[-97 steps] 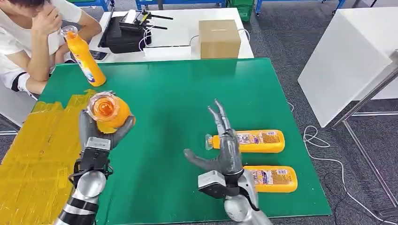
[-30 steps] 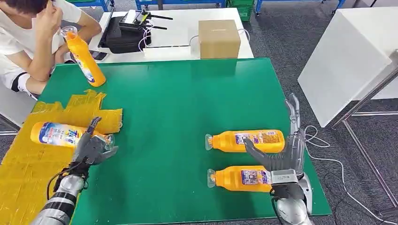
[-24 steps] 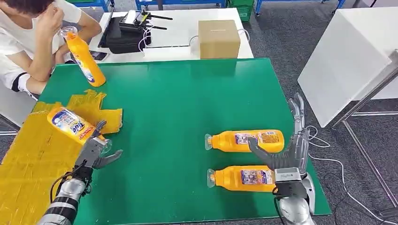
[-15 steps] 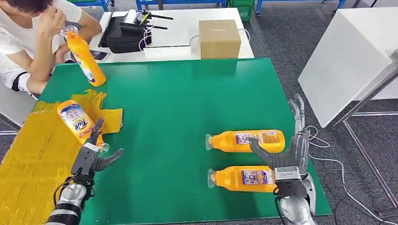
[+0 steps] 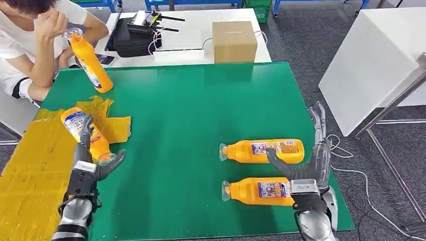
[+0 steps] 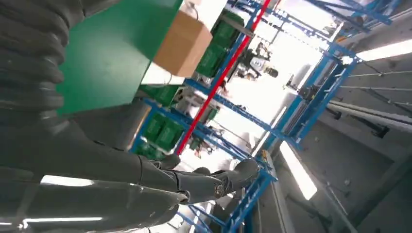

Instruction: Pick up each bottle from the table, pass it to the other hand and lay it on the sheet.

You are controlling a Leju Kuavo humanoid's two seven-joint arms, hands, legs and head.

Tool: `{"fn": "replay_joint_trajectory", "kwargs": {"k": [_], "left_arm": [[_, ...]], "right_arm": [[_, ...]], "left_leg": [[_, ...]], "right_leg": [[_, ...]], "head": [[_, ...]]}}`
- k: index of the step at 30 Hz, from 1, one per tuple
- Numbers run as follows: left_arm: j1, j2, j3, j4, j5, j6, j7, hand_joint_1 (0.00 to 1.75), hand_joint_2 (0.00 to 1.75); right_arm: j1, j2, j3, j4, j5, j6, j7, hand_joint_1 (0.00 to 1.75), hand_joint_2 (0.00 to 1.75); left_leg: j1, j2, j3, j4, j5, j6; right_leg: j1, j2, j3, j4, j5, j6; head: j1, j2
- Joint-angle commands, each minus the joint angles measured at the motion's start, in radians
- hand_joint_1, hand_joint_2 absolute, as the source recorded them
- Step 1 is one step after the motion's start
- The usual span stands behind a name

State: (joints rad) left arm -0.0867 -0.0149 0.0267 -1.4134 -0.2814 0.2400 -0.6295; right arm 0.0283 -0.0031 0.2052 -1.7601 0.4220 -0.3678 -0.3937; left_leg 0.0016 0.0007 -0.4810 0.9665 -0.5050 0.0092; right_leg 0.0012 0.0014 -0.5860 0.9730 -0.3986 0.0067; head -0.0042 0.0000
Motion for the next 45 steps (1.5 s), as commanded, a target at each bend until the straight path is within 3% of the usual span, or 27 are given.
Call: {"fn": "replay_joint_trajectory", "kwargs": {"k": [1, 4, 5, 9, 19, 21, 26, 36, 43, 45], "left_arm": [[0.032, -0.046, -0.005, -0.372, 0.209, -0.073, 0.015, 0.0, 1.75], [0.038, -0.055, 0.01, -0.403, 0.325, -0.164, 0.038, 0.0, 1.75], [0.042, -0.051, 0.006, -0.405, 0.429, -0.268, 0.072, 0.0, 1.75], [0.038, -0.067, -0.027, -0.362, 0.331, -0.233, 0.08, 0.0, 1.75], [0.032, -0.066, -0.034, -0.356, 0.322, -0.224, 0.078, 0.0, 1.75], [0.013, -0.067, -0.05, -0.33, 0.281, -0.176, 0.076, 0.0, 1.75], [-0.038, -0.053, -0.119, -0.222, 0.145, -0.048, 0.08, 0.0, 1.75], [-0.062, -0.05, -0.207, -0.151, 0.077, 0.01, 0.103, 0.0, 1.75], [-0.063, -0.049, -0.208, -0.152, 0.077, 0.01, 0.107, 0.0, 1.75], [-0.086, -0.061, -0.214, -0.105, 0.081, -0.004, 0.133, 0.0, 1.75]], "right_arm": [[-0.002, -0.045, 0.017, 0.006, 0.299, -0.09, 0.097, 0.0, 1.75], [-0.004, -0.095, 0.021, 0.012, 0.434, -0.085, 0.167, 0.0, 1.75], [-0.008, -0.121, 0.022, 0.024, 0.473, -0.059, 0.189, 0.0, 1.75], [-0.038, -0.219, 0.033, 0.079, 0.538, 0.061, 0.253, 0.0, 1.75], [-0.047, -0.229, 0.035, 0.091, 0.535, 0.079, 0.255, 0.0, 1.75], [-0.091, -0.297, 0.065, 0.126, 0.465, 0.199, 0.25, 0.0, 1.75], [-0.185, -0.382, 0.08, 0.257, 0.359, 0.332, 0.196, 0.0, 1.75], [-0.31, -0.297, 0.105, 0.445, 0.362, 0.322, 0.229, 0.0, 1.75], [-0.314, -0.29, 0.112, 0.454, 0.368, 0.316, 0.233, 0.0, 1.75], [-0.386, -0.243, 0.159, 0.545, 0.441, 0.311, 0.289, 0.0, 1.75]], "left_leg": [[0.002, -0.001, 0.0, 0.002, -0.002, 0.0], [0.002, 0.0, 0.002, 0.001, -0.002, 0.0], [0.001, 0.0, 0.0, 0.0, -0.001, 0.0], [0.001, -0.001, 0.002, -0.001, -0.002, 0.001], [0.001, 0.0, 0.003, -0.001, -0.002, 0.0], [0.001, 0.0, 0.003, -0.001, -0.002, 0.0], [0.001, -0.001, 0.002, 0.0, -0.001, 0.001], [0.001, 0.001, 0.004, -0.001, -0.001, 0.001], [0.0, 0.001, 0.004, -0.001, -0.001, 0.001], [0.0, 0.001, 0.003, 0.0, -0.001, 0.001]], "right_leg": [[0.002, -0.001, 0.001, 0.0, -0.001, 0.001], [0.002, 0.0, 0.003, -0.002, -0.001, 0.001], [0.0, 0.0, 0.001, -0.001, 0.0, 0.001], [0.001, -0.001, 0.004, -0.003, 0.0, 0.002], [0.0, 0.0, 0.004, -0.002, 0.0, 0.001], [0.0, 0.0, 0.004, -0.002, 0.0, 0.001], [0.0, -0.001, 0.005, -0.004, 0.002, 0.002], [-0.001, 0.001, 0.005, -0.003, 0.002, 0.002], [-0.001, 0.001, 0.004, -0.003, 0.002, 0.003], [-0.001, 0.001, 0.003, -0.002, 0.002, 0.002]], "head": [[0.0, 0.0], [0.0, 0.0], [0.0, 0.0], [0.0, 0.0], [0.0, 0.0], [0.0, 0.0], [0.0, 0.0], [0.0, 0.0], [-0.001, 0.0], [0.0, 0.0]]}}
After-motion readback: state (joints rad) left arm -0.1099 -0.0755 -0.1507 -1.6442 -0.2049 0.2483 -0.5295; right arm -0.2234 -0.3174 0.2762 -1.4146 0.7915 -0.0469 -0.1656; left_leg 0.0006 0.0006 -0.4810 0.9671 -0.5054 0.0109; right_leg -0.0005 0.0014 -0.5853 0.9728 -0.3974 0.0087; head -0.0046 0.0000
